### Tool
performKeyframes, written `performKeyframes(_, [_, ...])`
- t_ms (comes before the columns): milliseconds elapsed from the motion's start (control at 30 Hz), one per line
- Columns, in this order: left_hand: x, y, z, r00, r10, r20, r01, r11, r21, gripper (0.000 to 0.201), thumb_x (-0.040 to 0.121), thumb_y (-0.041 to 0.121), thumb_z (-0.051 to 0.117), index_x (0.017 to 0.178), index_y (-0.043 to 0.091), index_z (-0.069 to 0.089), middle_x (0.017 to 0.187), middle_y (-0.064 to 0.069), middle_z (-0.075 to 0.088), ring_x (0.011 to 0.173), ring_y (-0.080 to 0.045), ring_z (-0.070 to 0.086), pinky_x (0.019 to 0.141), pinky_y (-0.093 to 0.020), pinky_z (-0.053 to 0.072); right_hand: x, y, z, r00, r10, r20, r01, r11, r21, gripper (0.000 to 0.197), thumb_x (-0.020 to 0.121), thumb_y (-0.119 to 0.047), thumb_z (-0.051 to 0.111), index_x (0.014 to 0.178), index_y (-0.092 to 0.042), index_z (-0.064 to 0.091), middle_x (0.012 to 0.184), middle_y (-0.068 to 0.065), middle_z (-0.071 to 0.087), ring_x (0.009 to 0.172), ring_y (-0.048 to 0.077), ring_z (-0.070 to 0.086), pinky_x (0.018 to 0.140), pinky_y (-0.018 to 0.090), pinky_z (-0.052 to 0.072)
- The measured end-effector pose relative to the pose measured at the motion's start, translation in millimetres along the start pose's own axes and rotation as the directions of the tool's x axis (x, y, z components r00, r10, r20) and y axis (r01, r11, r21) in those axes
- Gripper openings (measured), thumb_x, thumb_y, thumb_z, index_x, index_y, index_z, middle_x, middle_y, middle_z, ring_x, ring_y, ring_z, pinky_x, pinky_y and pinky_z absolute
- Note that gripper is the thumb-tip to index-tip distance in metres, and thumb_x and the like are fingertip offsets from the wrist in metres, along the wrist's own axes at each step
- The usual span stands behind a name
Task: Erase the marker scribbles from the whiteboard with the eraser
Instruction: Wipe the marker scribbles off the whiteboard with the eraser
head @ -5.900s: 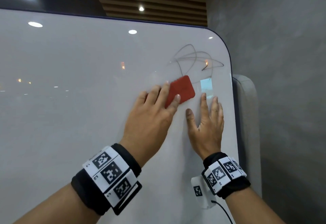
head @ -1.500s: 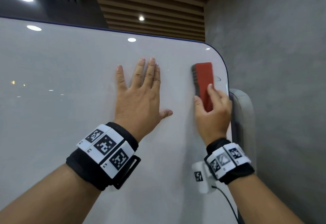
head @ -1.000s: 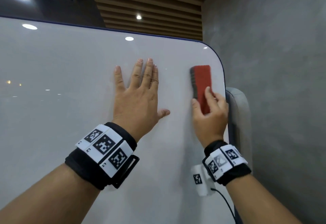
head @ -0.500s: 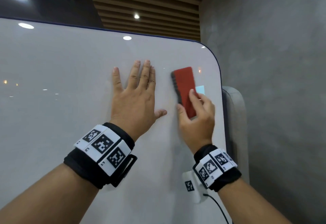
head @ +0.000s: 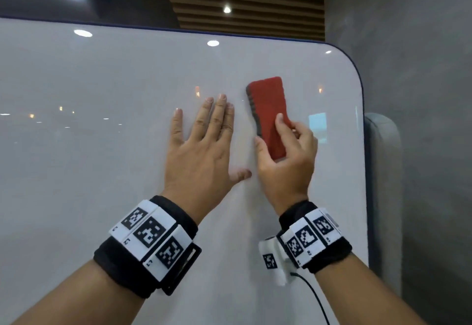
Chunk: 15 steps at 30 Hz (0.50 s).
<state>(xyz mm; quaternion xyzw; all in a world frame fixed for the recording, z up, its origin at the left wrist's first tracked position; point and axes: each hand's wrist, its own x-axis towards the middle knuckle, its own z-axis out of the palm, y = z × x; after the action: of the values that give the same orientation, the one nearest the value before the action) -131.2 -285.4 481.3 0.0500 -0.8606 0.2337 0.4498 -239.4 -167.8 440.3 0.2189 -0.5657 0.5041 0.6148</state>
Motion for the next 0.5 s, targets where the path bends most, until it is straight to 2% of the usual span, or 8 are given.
performKeyframes(67, [-18.0, -16.3, 1.3, 0.999, -0.033, 0.016, 0.033, 0.999, -0.007, 0.111, 0.081, 0.083, 0.030, 0.157, 0.014, -0.012, 0.165, -0.004, -0.018, 0.152, -0.020, -0.015, 0.121, -0.058, -0.002, 7.8, -2.4, -1.5, 0.993, -0.094, 0.073, 0.096, 0.995, -0.024, 0.050, 0.082, -0.025, 0.077, 0.129, -0.010, 0.065, 0.120, 0.016, 0.060, 0.108, 0.031, 0.054, 0.098, 0.030, 0.044])
performKeyframes(100, [-28.4, -27.7, 1.2, 0.999, -0.046, 0.024, 0.047, 0.999, -0.007, 0.111, 0.080, 0.084, 0.030, 0.158, 0.015, -0.010, 0.165, -0.003, -0.017, 0.152, -0.020, -0.014, 0.121, -0.059, -0.001, 18.1, 1.3, -2.4, 0.996, -0.068, 0.063, 0.070, 0.997, -0.040, 0.050, 0.082, -0.026, 0.077, 0.129, -0.011, 0.065, 0.120, 0.016, 0.060, 0.109, 0.032, 0.055, 0.099, 0.028, 0.042])
performKeyframes(167, [-48.6, -51.6, 0.4, 0.997, -0.072, 0.034, 0.072, 0.997, -0.003, 0.111, 0.079, 0.084, 0.031, 0.159, 0.015, -0.005, 0.166, -0.003, -0.012, 0.153, -0.020, -0.009, 0.120, -0.060, 0.004, 41.5, 7.8, -3.7, 0.991, 0.127, -0.034, -0.127, 0.992, -0.014, 0.052, 0.082, -0.028, 0.076, 0.130, -0.012, 0.065, 0.121, 0.015, 0.060, 0.114, 0.032, 0.054, 0.099, 0.020, 0.035])
performKeyframes(200, [-57.4, -62.0, 0.8, 0.996, -0.085, 0.031, 0.085, 0.996, -0.001, 0.112, 0.078, 0.084, 0.032, 0.159, 0.016, -0.002, 0.166, -0.003, -0.008, 0.153, -0.021, -0.006, 0.120, -0.060, 0.007, 49.6, 6.6, -2.3, 0.970, 0.230, -0.074, -0.230, 0.973, 0.013, 0.053, 0.082, -0.030, 0.075, 0.130, -0.012, 0.064, 0.123, 0.014, 0.060, 0.116, 0.031, 0.053, 0.099, 0.019, 0.034])
performKeyframes(267, [-73.4, -81.4, 0.4, 0.993, -0.111, 0.038, 0.111, 0.994, 0.006, 0.112, 0.077, 0.085, 0.036, 0.159, 0.016, 0.005, 0.167, -0.003, -0.003, 0.154, -0.021, -0.001, 0.119, -0.061, 0.011, 46.5, -16.1, 10.4, 0.945, 0.311, -0.098, -0.308, 0.951, 0.038, 0.054, 0.081, -0.031, 0.073, 0.131, -0.012, 0.064, 0.124, 0.014, 0.059, 0.118, 0.031, 0.051, 0.104, 0.027, 0.038])
performKeyframes(333, [-83.8, -93.2, 1.3, 0.992, -0.126, 0.033, 0.126, 0.992, 0.008, 0.112, 0.076, 0.085, 0.039, 0.159, 0.015, 0.008, 0.167, -0.004, 0.001, 0.154, -0.022, 0.003, 0.118, -0.062, 0.013, 19.8, -53.6, 23.7, 0.978, 0.204, -0.047, -0.203, 0.979, 0.038, 0.052, 0.082, -0.028, 0.075, 0.130, -0.011, 0.065, 0.122, 0.015, 0.058, 0.114, 0.031, 0.051, 0.101, 0.029, 0.040])
performKeyframes(400, [-94.8, -104.6, 1.9, 0.990, -0.143, 0.015, 0.143, 0.990, -0.003, 0.110, 0.079, 0.084, 0.040, 0.159, 0.015, 0.010, 0.167, -0.005, 0.003, 0.153, -0.022, 0.005, 0.118, -0.063, 0.013, -27.0, -88.9, 33.1, 0.999, -0.002, 0.043, -0.001, 0.999, 0.054, 0.049, 0.082, -0.025, 0.075, 0.128, -0.009, 0.066, 0.120, 0.016, 0.059, 0.110, 0.029, 0.051, 0.098, 0.028, 0.042])
performKeyframes(500, [-118.2, -122.0, 4.5, 0.986, -0.169, 0.009, 0.169, 0.985, -0.017, 0.107, 0.080, 0.082, 0.036, 0.159, 0.013, 0.013, 0.167, -0.007, 0.004, 0.153, -0.023, 0.007, 0.117, -0.063, 0.014, -81.2, -107.9, 24.4, 0.931, -0.281, 0.232, 0.273, 0.960, 0.067, 0.046, 0.083, -0.024, 0.075, 0.126, -0.008, 0.067, 0.120, 0.017, 0.059, 0.104, 0.028, 0.053, 0.097, 0.033, 0.047])
